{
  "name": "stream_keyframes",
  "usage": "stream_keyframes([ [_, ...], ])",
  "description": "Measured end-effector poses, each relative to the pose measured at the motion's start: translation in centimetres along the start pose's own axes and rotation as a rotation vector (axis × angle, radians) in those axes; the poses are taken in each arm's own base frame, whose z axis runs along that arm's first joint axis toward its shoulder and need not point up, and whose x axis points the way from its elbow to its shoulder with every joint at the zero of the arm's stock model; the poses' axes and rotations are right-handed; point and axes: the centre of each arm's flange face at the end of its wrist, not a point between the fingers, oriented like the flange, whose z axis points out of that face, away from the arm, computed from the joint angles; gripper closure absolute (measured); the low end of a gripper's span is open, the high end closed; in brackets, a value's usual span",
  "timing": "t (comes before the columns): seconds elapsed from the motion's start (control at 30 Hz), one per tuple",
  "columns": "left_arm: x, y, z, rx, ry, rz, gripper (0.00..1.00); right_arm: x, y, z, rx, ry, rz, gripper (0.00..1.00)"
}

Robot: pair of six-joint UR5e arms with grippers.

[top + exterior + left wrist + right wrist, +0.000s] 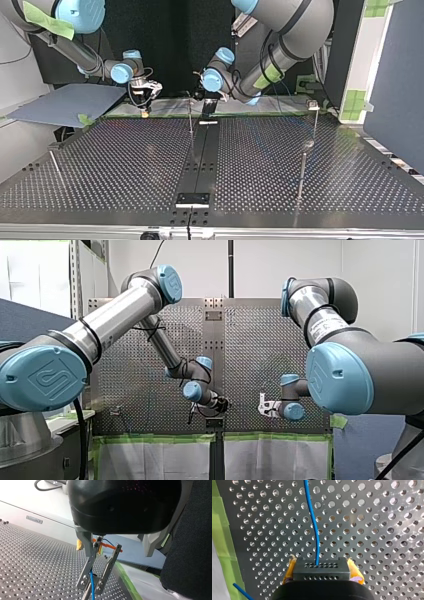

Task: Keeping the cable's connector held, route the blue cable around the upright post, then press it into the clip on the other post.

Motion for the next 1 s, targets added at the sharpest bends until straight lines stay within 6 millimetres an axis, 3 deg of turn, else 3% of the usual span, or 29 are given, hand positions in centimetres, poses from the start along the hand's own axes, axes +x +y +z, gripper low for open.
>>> stream_keyframes([
  [1.0,-0.84,-0.17,-0.25,-0.028,-0.012,0.004,0.04,-0.01,-0.03,-0.02,0.000,0.000,0.001,1.00],
])
